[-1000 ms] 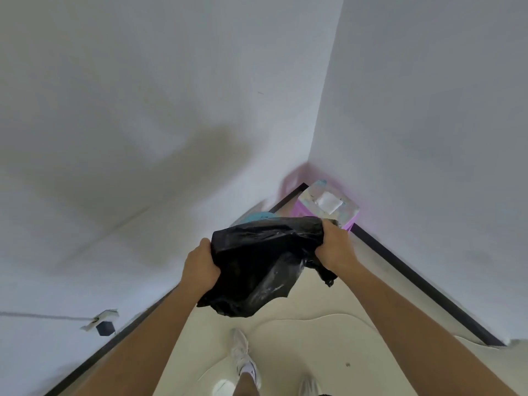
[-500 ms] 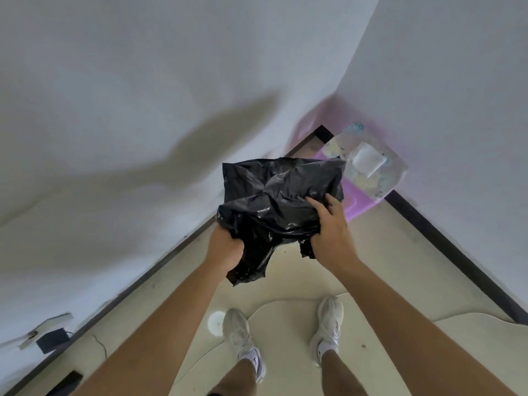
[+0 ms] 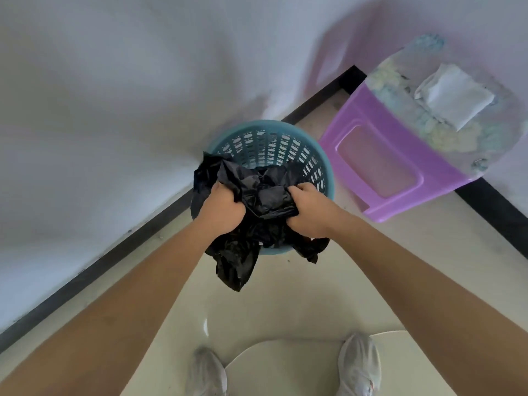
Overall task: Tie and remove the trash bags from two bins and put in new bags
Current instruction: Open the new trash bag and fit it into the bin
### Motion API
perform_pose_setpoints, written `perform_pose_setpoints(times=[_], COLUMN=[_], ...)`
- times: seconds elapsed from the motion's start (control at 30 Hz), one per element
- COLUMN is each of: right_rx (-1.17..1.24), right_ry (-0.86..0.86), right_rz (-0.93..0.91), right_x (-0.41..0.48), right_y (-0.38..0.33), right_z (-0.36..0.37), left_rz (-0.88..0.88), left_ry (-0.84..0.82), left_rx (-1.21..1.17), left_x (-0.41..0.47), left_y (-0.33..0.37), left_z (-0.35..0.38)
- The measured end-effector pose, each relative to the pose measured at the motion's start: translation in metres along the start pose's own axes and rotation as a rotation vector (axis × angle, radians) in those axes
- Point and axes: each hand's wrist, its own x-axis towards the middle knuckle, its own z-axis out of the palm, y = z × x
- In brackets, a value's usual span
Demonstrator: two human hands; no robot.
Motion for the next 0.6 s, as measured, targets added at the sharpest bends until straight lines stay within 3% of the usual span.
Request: perform_pose_setpoints(times=[0.2, 0.3, 0.37, 0.47, 0.6], right_rx=[-0.391, -0.687, -0.867, -1.025, -0.88], right_ry=[-0.064, 0.054, 0.231, 0.481, 0.66], right_rz=[-0.042, -0.11, -0.175, -0.159, 0.021], right_x=[0.074, 0.087, 0.088, 0.082, 0.058], right_y=[0.02, 0.021, 0.022, 0.031, 0.049], right_z=[0.004, 0.0, -0.005, -0.014, -0.02], left_rz=[-0.117, -0.046, 0.094, 0.352, 0.361], left_ry=[-0.268, -0.251, -0.099, 0.318, 0.634], left_rx=[0.238, 0.518, 0.703, 0.881, 0.837], left_x=[0.067, 0.088, 0.098, 0.094, 0.053], left_y=[-0.001, -0.013, -0.021, -0.018, -0.013], left_z=[0.022, 0.03, 0.027, 0.01, -0.02])
